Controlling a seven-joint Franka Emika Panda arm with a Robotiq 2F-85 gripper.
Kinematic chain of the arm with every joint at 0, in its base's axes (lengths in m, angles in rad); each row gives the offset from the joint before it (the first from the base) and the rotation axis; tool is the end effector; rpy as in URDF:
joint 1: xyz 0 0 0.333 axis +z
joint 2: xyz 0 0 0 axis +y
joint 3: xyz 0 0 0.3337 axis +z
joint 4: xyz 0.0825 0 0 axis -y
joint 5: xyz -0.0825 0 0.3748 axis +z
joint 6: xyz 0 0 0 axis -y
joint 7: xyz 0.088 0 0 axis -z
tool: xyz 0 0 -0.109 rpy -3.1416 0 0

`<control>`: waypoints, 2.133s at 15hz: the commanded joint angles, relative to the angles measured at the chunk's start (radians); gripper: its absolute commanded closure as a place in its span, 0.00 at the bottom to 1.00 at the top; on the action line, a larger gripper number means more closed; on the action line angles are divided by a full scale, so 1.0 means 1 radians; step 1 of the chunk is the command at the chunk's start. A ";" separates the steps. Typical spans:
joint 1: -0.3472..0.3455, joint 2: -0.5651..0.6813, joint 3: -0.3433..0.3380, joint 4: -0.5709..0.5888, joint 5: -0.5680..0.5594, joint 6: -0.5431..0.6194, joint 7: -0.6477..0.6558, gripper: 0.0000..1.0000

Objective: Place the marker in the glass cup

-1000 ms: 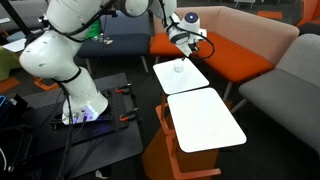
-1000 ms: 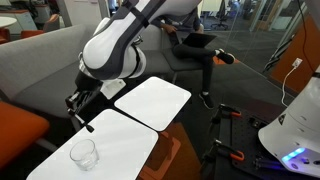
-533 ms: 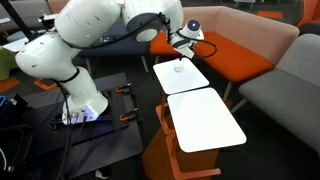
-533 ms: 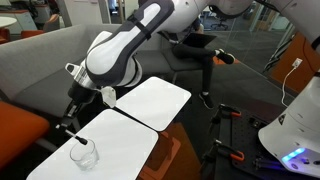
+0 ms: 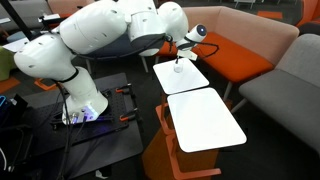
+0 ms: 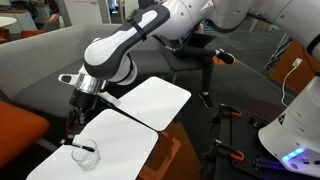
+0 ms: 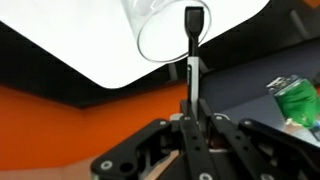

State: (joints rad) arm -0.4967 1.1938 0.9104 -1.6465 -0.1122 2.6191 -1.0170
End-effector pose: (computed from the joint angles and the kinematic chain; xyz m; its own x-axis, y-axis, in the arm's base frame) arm 0.6722 0.1782 0.1382 0.4742 0.6277 0.6174 0.8803 -0.3503 -0.3200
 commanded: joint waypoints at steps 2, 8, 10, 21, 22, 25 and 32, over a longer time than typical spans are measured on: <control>0.043 0.040 -0.008 0.115 0.080 -0.110 -0.134 0.97; 0.094 0.071 -0.039 0.196 0.160 -0.157 -0.249 0.97; 0.099 0.090 -0.048 0.204 0.182 -0.141 -0.301 0.97; 0.095 0.110 -0.091 0.189 0.289 -0.097 -0.406 0.62; 0.096 0.105 -0.091 0.186 0.292 -0.095 -0.405 0.57; 0.095 0.075 -0.098 0.157 0.302 -0.071 -0.385 0.33; 0.086 -0.064 -0.134 0.024 0.319 0.015 -0.232 0.00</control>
